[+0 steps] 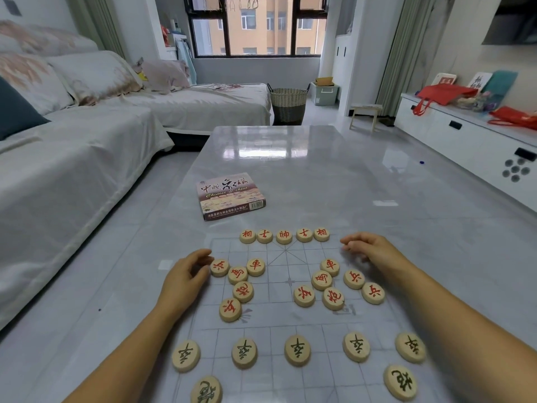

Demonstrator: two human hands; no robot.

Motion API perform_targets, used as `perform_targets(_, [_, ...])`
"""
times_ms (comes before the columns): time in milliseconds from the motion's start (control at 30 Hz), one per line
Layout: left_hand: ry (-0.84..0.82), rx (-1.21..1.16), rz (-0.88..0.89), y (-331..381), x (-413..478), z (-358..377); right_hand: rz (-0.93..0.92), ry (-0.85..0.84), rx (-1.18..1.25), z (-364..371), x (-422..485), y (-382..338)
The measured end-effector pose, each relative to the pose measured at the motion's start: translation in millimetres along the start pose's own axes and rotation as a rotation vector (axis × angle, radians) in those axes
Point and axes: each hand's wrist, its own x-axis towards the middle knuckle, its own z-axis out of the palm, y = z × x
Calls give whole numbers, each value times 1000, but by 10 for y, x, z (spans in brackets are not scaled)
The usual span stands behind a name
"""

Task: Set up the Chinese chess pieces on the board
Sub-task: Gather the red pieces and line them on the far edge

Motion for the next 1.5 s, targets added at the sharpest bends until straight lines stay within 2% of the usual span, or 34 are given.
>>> perform_targets(100, [-12, 56, 15, 10, -5, -3, 57, -104, -210, -76, -68, -21])
perform_targets(167, [-9, 66, 31, 20, -14, -7, 83, -110, -299, -124, -104, -19])
perform_targets(567, [13, 87, 57, 45, -29, -7, 11, 52, -133, -75, -253, 91])
perform_targets(1500, [65, 105, 49, 56, -44, 23, -46, 101, -63, -45, -254, 175])
